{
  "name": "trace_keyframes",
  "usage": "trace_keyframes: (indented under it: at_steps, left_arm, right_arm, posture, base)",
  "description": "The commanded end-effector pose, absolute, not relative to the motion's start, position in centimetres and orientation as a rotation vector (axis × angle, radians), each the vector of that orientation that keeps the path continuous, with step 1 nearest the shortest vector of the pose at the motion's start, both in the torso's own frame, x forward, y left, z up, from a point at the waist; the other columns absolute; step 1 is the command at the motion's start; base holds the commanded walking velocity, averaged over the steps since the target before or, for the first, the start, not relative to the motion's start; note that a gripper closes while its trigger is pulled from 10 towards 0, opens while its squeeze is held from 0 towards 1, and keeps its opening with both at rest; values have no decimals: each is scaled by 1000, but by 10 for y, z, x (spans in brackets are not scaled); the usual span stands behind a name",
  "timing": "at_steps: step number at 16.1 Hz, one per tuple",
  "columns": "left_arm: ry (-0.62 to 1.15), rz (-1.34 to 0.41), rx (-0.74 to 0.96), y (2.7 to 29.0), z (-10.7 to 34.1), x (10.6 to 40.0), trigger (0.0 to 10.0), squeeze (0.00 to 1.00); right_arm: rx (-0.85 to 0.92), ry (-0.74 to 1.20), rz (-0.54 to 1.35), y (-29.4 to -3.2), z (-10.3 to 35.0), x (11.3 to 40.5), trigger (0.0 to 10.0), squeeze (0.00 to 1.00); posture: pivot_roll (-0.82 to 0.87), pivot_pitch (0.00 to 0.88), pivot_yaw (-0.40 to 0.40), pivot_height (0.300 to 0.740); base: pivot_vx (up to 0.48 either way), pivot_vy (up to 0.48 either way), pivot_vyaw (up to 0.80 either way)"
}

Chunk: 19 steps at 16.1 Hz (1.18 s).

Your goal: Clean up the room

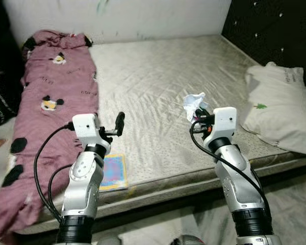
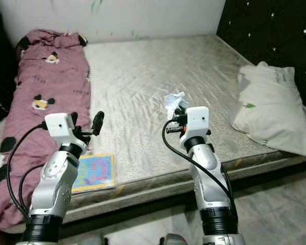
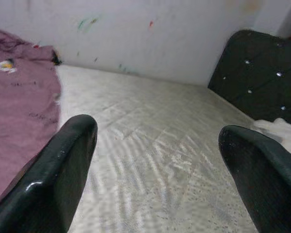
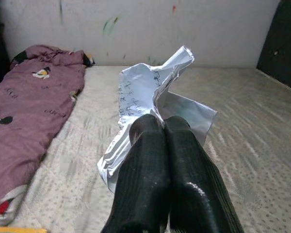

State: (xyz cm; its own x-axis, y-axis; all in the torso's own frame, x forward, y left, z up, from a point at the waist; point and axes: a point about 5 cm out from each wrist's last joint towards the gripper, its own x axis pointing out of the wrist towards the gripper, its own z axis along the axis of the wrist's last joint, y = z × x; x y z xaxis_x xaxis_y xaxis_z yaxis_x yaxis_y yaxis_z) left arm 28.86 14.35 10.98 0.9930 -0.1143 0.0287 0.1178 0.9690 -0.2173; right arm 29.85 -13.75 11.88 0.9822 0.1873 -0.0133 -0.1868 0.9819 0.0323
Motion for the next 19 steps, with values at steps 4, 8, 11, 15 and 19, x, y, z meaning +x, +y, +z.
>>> trace_keyframes:
  at_steps: [4, 8, 11, 15, 19]
  left_arm:
    - [-16, -84, -200, 152, 110, 289, 10000, 0]
    - [-16, -79, -195, 153, 110, 290, 10000, 0]
    - [-7, -63, -193, 154, 109, 291, 10000, 0]
    - [-2, -60, -190, 155, 108, 292, 10000, 0]
    - [-18, -27, -154, 158, 110, 291, 10000, 0]
  right_arm:
    - [49, -34, 239, -128, 130, 301, 10000, 0]
    - [44, -52, 261, -126, 133, 301, 10000, 0]
    - [33, -60, 270, -125, 134, 301, 10000, 0]
    - [22, -67, 271, -124, 134, 301, 10000, 0]
    - [10, -72, 275, -124, 134, 301, 10000, 0]
  posture:
    - [-29, 0, -29, 740]
    - [-30, 0, -29, 740]
    - [-30, 0, -28, 740]
    - [-30, 0, -27, 740]
    - [-25, 0, -27, 740]
  base:
    - [0, 480, 0]
    - [0, 480, 0]
    - [0, 480, 0]
    - [0, 480, 0]
    - [0, 360, 0]
